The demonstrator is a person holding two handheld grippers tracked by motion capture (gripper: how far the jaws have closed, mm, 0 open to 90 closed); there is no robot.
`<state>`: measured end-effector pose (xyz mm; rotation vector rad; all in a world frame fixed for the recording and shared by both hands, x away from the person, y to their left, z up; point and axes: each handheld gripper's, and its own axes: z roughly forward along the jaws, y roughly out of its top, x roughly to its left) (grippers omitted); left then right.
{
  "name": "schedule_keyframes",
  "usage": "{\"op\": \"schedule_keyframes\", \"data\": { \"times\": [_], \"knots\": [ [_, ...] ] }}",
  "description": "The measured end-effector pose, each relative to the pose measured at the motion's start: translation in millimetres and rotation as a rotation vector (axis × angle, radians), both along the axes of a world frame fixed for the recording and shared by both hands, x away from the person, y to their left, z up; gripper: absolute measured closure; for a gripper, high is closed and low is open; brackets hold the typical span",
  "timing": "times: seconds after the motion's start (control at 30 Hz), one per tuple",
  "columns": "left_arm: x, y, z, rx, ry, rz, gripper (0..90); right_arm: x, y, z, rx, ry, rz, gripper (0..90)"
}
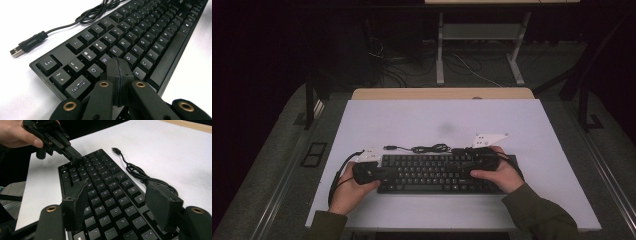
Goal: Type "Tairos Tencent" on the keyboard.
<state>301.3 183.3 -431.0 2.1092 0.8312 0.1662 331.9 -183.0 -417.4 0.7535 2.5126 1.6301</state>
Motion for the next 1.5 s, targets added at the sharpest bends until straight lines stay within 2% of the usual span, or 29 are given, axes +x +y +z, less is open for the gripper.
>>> {"op": "schedule_keyframes", "data": {
  "times": [0.47, 0.67, 0.93, 1.5],
  "knots": [
    [2.5, -4.1, -3.1, 0.02, -0.008, -0.009, 88.8, -0.1, 0.0, 0.6, -0.003, -0.001, 0.002, 34.6],
    [2.9, -4.8, -5.2, 0.028, 0.002, -0.007, 88.9, -0.2, 0.2, 0.6, -0.002, -0.001, 0.001, 34.6],
    [3.1, -4.6, -3.3, 0.039, -0.004, -0.018, 88.9, -0.1, -0.4, 1.5, 0.0, -0.004, -0.003, 34.6],
    [2.3, -4.0, -0.2, 0.012, -0.014, -0.008, 88.6, 0.5, -1.0, 1.8, 0.001, -0.011, -0.003, 35.3]
  ]
}}
